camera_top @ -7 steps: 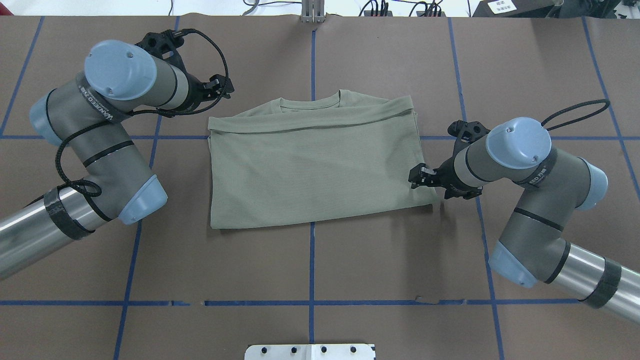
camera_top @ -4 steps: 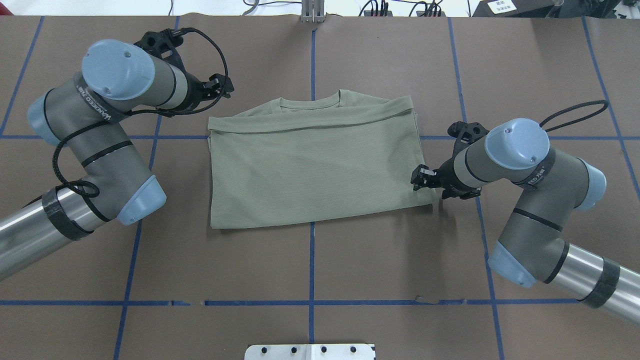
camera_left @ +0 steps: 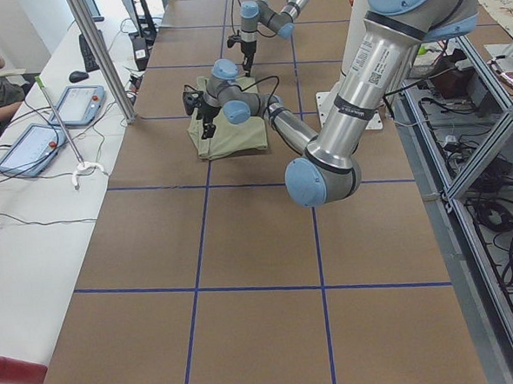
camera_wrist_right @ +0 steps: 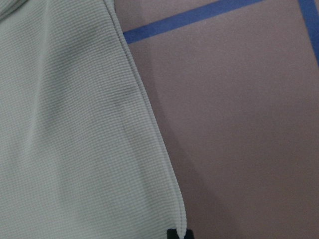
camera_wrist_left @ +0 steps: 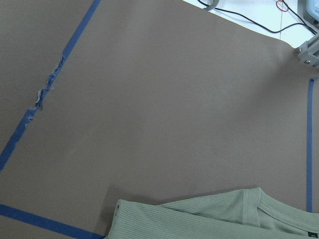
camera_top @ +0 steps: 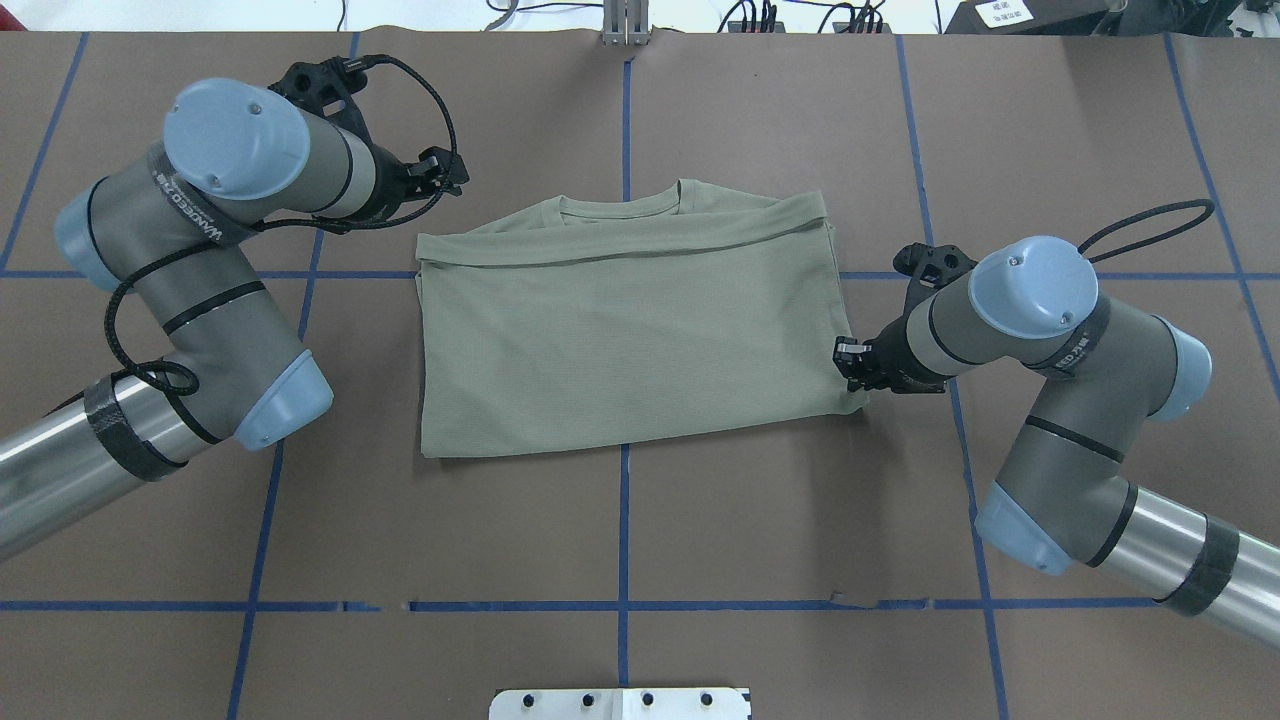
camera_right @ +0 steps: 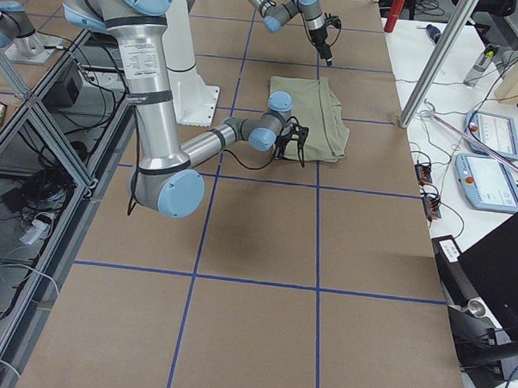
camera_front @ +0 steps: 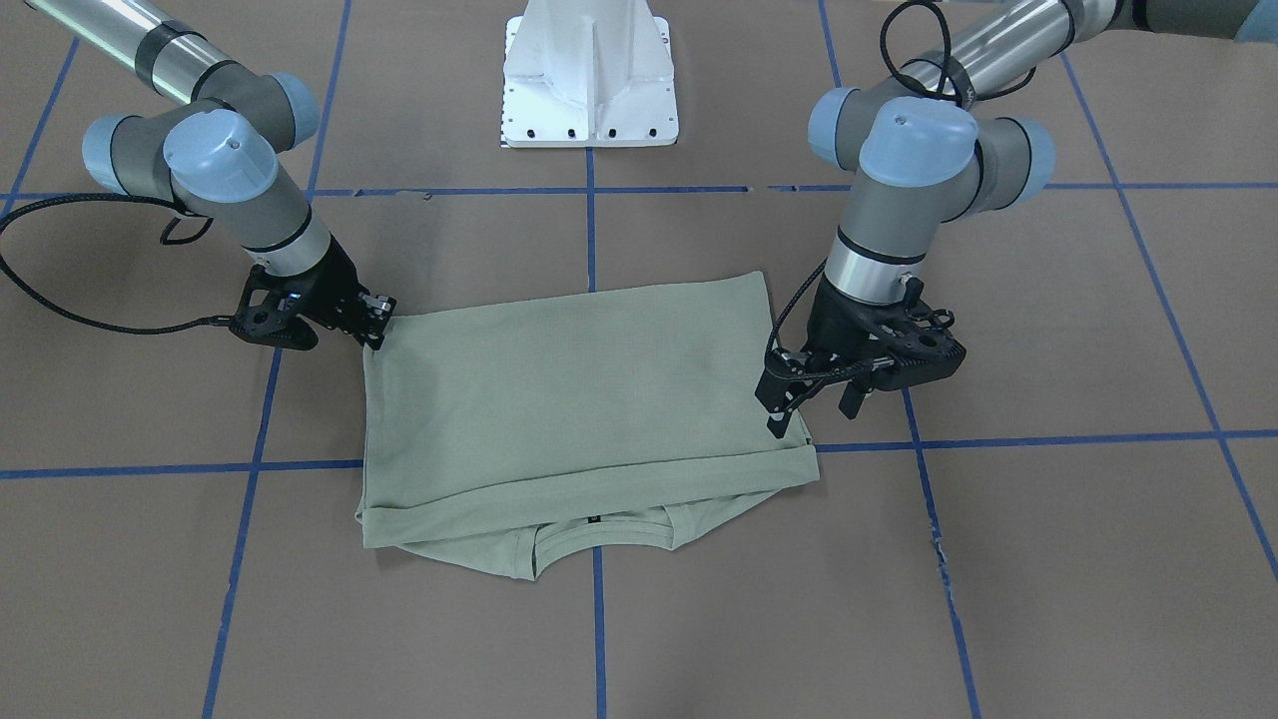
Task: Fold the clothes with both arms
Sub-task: 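Move the right gripper to the folded shirt's near corner and grasp it, then drag the grasped corner with the right gripper, rotating the shirt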
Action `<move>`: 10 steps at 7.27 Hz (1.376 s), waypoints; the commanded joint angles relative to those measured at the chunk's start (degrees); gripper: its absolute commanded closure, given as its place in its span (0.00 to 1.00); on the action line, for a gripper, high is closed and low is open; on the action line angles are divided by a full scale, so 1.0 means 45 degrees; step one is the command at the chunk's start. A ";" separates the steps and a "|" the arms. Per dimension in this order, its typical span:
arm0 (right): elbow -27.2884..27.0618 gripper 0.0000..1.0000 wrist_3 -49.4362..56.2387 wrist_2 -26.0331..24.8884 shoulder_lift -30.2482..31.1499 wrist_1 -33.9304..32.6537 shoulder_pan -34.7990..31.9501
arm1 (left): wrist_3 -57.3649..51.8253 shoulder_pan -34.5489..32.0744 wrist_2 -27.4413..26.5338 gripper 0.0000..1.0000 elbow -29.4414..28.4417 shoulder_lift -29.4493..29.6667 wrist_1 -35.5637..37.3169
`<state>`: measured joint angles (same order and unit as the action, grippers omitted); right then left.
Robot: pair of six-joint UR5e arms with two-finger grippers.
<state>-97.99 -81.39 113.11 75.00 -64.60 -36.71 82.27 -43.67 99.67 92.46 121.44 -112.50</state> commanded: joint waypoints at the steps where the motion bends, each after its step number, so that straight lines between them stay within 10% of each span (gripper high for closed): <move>1: -0.0487 1.00 0.0039 0.0100 0.0343 0.0000 -0.0104 | 0.0000 0.0016 0.0000 0.01 0.0020 0.0045 0.0000; 4: -0.3742 1.00 0.0039 -0.0056 0.3616 -0.0019 0.0380 | 0.0136 0.0055 -0.0058 0.01 0.0274 -0.0013 0.0020; 10: -0.6311 1.00 -0.0176 0.2282 0.7510 -0.0019 0.4771 | 0.0195 0.0133 -0.0273 0.01 0.0507 -0.0033 0.0349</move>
<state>-125.31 -82.07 120.05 106.23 -64.76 -19.31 83.14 -43.07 98.73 94.17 121.27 -112.00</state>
